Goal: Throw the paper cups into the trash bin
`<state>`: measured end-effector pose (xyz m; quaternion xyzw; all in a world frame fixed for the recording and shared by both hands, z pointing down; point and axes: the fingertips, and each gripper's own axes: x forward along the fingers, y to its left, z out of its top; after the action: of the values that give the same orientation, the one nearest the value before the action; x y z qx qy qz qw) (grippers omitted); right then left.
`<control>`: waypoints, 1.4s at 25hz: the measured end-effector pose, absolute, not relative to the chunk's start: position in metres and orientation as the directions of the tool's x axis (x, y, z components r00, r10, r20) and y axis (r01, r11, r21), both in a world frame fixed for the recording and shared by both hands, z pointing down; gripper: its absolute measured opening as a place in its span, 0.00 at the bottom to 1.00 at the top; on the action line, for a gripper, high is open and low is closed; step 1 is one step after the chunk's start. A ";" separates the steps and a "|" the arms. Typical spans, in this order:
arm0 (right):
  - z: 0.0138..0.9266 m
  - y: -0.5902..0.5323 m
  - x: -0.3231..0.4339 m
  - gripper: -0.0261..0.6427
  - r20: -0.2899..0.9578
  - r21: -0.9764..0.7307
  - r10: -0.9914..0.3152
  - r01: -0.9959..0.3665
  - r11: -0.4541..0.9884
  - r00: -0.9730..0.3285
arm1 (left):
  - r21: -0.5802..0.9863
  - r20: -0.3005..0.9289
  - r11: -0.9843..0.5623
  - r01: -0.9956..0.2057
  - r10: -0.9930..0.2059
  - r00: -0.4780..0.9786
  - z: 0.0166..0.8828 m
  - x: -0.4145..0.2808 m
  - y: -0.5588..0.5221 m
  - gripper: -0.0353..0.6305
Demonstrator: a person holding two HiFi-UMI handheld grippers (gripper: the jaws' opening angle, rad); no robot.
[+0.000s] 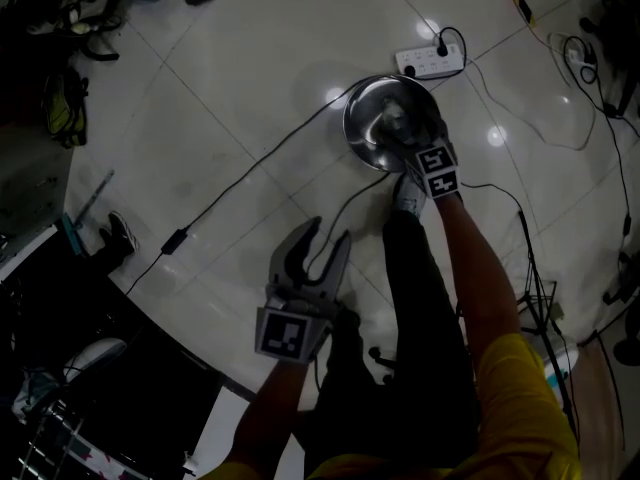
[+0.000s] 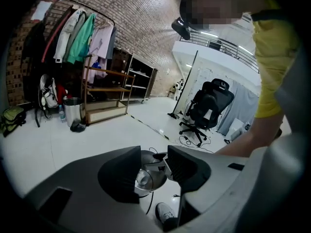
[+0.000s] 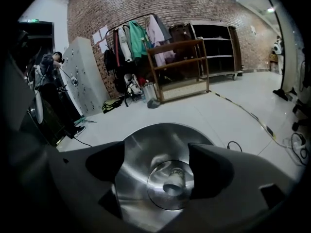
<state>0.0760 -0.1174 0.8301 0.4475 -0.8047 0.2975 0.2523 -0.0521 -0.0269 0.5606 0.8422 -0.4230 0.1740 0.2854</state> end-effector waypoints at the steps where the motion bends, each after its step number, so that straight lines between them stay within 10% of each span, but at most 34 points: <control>1: 0.831 -0.116 0.077 0.68 0.675 -0.252 -0.570 -0.872 0.419 -0.469 | 0.333 0.538 -0.476 -0.814 -0.613 0.579 0.562 -0.052 -0.025 0.31; 21: 0.818 -0.090 0.076 0.65 0.671 -0.259 -0.566 -0.867 0.426 -0.478 | 0.277 0.669 -0.487 -0.828 -0.521 0.530 0.707 -0.001 -0.059 0.31; 24: 0.813 -0.086 0.083 0.57 0.669 -0.258 -0.583 -0.880 0.398 -0.460 | 0.279 0.671 -0.500 -0.820 -0.510 0.539 0.710 0.001 -0.054 0.31; 27: 0.810 -0.081 0.088 0.27 0.676 -0.240 -0.589 -0.888 0.392 -0.443 | 0.280 0.674 -0.499 -0.820 -0.506 0.538 0.713 0.003 -0.054 0.31; 35: 0.806 -0.078 0.096 0.24 0.695 -0.215 -0.593 -0.905 0.367 -0.406 | 0.292 0.690 -0.485 -0.824 -0.489 0.533 0.712 0.004 -0.053 0.31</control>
<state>0.0959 -0.0783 0.8055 0.4778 -0.7840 0.2969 0.2624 0.0044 -0.0529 0.7122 0.8185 -0.4012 0.2695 0.3106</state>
